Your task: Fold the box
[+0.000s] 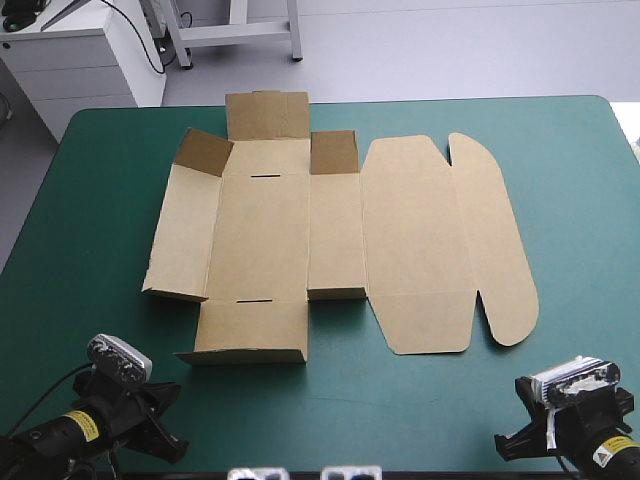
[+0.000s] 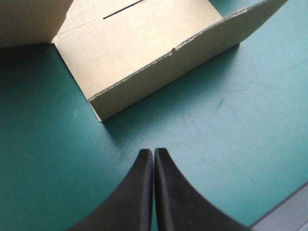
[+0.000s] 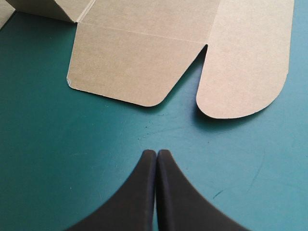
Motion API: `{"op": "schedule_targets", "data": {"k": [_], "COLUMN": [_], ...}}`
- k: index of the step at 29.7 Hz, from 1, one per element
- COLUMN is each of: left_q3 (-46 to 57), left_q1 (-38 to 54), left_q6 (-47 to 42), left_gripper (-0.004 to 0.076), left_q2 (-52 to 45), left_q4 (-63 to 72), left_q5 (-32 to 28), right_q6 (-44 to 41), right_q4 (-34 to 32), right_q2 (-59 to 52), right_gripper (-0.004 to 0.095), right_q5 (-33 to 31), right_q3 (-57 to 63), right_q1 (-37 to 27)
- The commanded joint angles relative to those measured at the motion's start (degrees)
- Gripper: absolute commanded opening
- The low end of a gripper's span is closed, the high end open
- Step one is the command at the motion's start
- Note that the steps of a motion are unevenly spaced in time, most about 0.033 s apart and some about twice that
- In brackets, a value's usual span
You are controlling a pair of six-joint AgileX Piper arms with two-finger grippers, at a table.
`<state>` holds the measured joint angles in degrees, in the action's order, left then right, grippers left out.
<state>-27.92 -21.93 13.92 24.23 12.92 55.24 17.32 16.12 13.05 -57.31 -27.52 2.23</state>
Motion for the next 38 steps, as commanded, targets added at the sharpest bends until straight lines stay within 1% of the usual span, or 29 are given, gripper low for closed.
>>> {"op": "schedule_targets", "data": {"k": [1,14,16,19,23,26,30,35,36,38], "left_q3": [-1.64,-1.64,-1.64,-2.1,-6.5,-11.24,-19.47,-27.39,-29.48,-33.0], "left_q1": [0.0,0.0,0.0,0.0,0.0,0.0,0.0,0.0,0.0,0.05], "left_q6": [-0.35,0.04,0.63,1.17,-0.9,-0.9,-1.72,-3.29,-3.29,-3.08], "left_gripper": [-0.0008,-0.0008,-0.0008,-0.0008,-0.0008,-0.0008,-0.0008,0.0005,0.0018,0.0018], "left_q2": [0.49,0.49,0.49,0.49,1.62,4.98,12.01,23.71,26.76,31.41], "left_q4": [0.97,0.52,0.29,0.46,0.26,-0.24,-3.88,-6.58,-6.58,-7.29], "left_q5": [-2.87,-3.06,-3.89,-7.17,-8.58,-8.47,-6.5,-6.27,-5.78,-4.57], "right_q6": [0.15,0.15,0.15,0.15,0.15,0.15,0.15,0.15,0.15,0.15], "right_q4": [0.96,0.96,0.96,0.96,0.96,0.96,0.96,0.96,0.96,0.96], "right_q2": [0.69,0.69,0.69,0.69,0.69,0.69,0.69,0.69,0.69,0.69], "right_gripper": [-0.0014,-0.0014,-0.0014,-0.0014,-0.0014,-0.0014,-0.0014,-0.0014,-0.0014,-0.0014], "right_q5": [3.31,3.31,3.31,3.31,3.31,3.31,3.31,3.31,3.31,3.31], "right_q3": [-1.23,-1.23,-1.23,-1.23,-1.23,-1.23,-1.23,-1.23,-1.23,-1.23], "right_q1": [0.31,0.31,0.31,0.31,0.31,0.31,0.31,0.31,0.31,0.31]}}
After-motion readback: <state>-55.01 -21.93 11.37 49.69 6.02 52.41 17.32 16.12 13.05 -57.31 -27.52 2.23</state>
